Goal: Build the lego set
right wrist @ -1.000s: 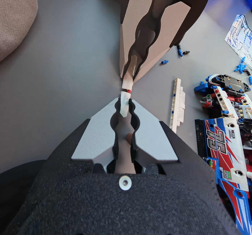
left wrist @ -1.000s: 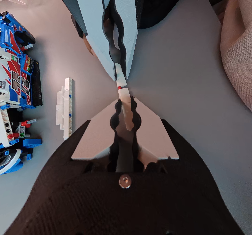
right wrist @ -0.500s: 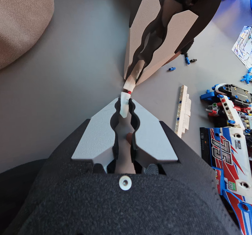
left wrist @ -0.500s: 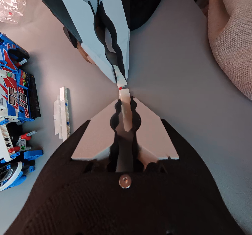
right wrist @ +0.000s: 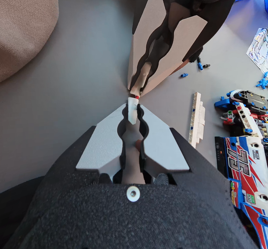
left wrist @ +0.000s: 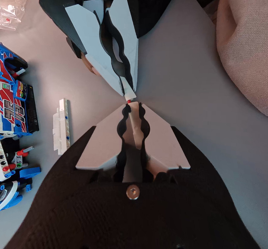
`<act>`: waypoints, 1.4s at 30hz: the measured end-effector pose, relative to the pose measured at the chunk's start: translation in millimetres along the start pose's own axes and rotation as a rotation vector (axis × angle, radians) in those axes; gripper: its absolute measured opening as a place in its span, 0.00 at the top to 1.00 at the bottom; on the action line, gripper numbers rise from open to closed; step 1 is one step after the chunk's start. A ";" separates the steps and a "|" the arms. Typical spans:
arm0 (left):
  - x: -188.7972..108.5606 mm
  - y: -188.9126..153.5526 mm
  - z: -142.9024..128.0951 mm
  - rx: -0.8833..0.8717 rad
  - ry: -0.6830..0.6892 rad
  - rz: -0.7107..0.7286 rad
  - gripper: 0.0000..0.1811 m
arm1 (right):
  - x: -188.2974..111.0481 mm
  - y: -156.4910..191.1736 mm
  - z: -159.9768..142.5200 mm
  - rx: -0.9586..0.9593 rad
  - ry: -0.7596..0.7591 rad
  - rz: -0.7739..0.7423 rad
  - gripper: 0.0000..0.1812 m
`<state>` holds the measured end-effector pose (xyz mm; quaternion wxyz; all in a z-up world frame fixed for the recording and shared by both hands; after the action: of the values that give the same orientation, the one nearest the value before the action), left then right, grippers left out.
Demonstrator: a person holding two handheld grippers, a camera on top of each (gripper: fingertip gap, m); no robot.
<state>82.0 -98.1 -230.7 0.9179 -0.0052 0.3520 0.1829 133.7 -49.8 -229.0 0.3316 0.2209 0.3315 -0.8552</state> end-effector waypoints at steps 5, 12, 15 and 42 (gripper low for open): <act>-4.3 5.9 0.2 -0.047 -0.028 0.038 0.91 | -3.1 -4.7 -2.3 0.013 -0.023 -0.041 0.95; -14.1 12.6 -7.9 -0.236 -0.057 -0.005 0.82 | -6.8 -10.5 2.0 -0.027 -0.060 -0.113 0.94; -13.6 9.7 -9.2 -0.224 -0.035 0.009 0.89 | -8.8 -12.3 4.5 -0.022 -0.077 -0.137 0.95; -22.8 22.5 13.8 -0.163 -0.177 0.111 0.92 | -28.7 -31.4 29.8 0.111 -0.308 -0.226 1.00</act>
<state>67.7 -82.8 -202.9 0.9304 -0.0444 0.2534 0.2610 126.2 -41.4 -178.3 0.2675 0.0669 0.2517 -0.9277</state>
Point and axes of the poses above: each gripper's, where its closed fingertips meet, x out along the fingers, z out of its top, y = z × x across the jaws, the point moved 4 cm from there along -x, back along the fingers, and after that the axes turned 9 degrees about -z, right-handed, at the moved point
